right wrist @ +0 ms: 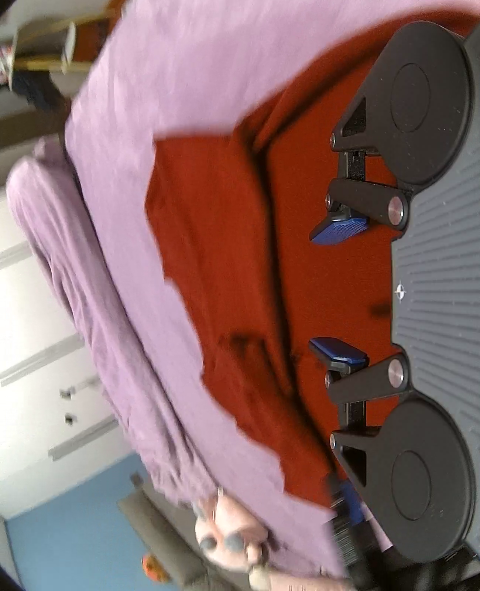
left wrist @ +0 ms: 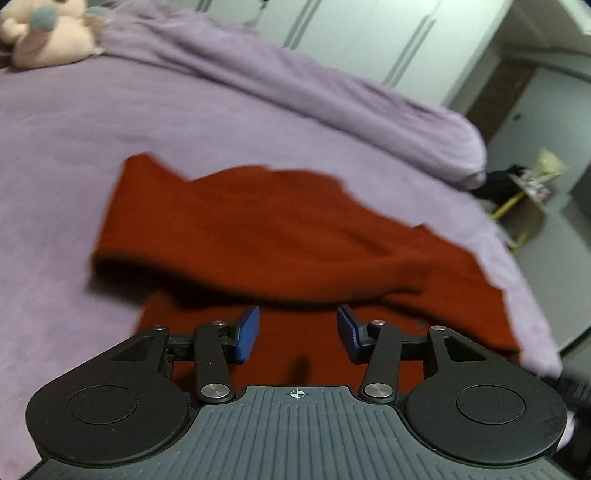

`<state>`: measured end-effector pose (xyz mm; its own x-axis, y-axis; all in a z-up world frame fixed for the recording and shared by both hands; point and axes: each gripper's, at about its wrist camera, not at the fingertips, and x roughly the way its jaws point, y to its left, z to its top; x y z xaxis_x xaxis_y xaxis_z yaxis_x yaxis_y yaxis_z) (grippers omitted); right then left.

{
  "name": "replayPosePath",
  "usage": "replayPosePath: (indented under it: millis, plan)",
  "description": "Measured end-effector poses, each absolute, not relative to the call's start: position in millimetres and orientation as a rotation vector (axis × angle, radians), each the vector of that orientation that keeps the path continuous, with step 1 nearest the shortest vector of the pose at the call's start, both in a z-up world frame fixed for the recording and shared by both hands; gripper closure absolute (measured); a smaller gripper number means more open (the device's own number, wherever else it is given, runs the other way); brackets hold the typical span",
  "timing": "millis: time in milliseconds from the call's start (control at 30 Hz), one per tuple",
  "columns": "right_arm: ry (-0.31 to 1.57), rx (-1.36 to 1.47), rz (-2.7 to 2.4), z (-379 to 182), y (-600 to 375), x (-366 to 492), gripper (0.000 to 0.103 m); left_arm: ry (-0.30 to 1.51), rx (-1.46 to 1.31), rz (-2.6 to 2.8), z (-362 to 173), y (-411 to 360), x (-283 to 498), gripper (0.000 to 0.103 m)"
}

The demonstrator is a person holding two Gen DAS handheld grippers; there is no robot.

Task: Fold small clothes

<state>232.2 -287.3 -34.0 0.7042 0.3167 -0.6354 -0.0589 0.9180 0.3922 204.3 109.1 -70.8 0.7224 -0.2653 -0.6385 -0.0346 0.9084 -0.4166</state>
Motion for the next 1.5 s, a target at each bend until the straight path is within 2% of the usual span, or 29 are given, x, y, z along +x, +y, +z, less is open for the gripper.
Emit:
replayPosePath:
  millis: [133,300,367,400,433,467,533,600,667,833,967,1033,1067,1133,1167,1400,1467,1500]
  plan:
    - [0.75,0.373,0.329,-36.9,-263.3,287.2,0.028,0.763,-0.494,-0.11,-78.4,125.6,198.5,0.049]
    - [0.802,0.392,0.338,-52.0,-237.6,343.3,0.028,0.777,-0.525,-0.077,-87.3,139.2,193.2,0.047]
    - [0.826,0.391,0.327,-60.6,-231.8,354.6,0.031,0.776,-0.515,-0.079,-89.3,141.5,190.8,0.047]
    - [0.844,0.401,0.325,-65.2,-230.7,359.8,0.044,0.776,-0.508,-0.08,-89.2,141.3,191.9,0.047]
    - [0.864,0.417,0.332,-69.2,-230.9,363.6,0.064,0.776,-0.501,-0.079,-89.3,141.3,193.9,0.047]
    - [0.882,0.426,0.34,-72.0,-230.8,365.4,0.069,0.776,-0.494,-0.079,-89.1,141.3,195.9,0.047]
    - [0.889,0.388,0.332,-71.9,-227.8,365.2,0.097,0.78,-0.478,-0.074,-87.9,140.7,199.0,0.047]
    - [0.872,0.331,0.331,-65.4,-226.4,361.5,0.098,0.783,-0.458,-0.063,-85.5,138.2,202.7,0.048]
    - [0.794,0.262,0.3,-47.8,-231.1,353.2,0.103,0.777,-0.436,-0.062,-81.7,135.0,204.9,0.048]
    - [0.647,0.185,0.132,-17.5,-272.1,330.8,0.103,0.749,-0.345,-0.075,-70.7,120.0,209.5,0.048]
    - [0.713,0.179,0.06,-27.6,-301.4,325.7,0.103,0.772,-0.337,-0.071,-73.2,112.0,215.8,0.048]
    - [0.757,0.219,0.067,-34.5,-311.4,323.8,0.099,0.788,-0.345,-0.064,-75.0,111.5,217.6,0.048]
    - [0.763,0.261,0.082,-37.7,-316.6,322.8,0.094,0.791,-0.349,-0.061,-75.8,112.2,217.4,0.048]
    - [0.764,0.331,0.086,-44.2,-322.7,324.8,0.058,0.793,-0.346,-0.057,-76.8,114.3,216.5,0.047]
    - [0.769,0.358,0.091,-47.3,-327.2,325.4,0.055,0.798,-0.346,-0.054,-77.6,115.4,216.3,0.047]
    - [0.833,0.503,0.147,-75.2,-321.4,351.9,0.053,0.818,-0.365,-0.049,-80.1,121.8,215.7,0.047]
    - [0.849,0.532,0.176,-75.5,-315.4,357.9,0.062,0.818,-0.36,-0.05,-79.4,121.4,216.6,0.046]
    - [0.86,0.528,0.192,-74.9,-310.9,361.1,0.073,0.818,-0.356,-0.049,-79.1,121.0,216.8,0.046]
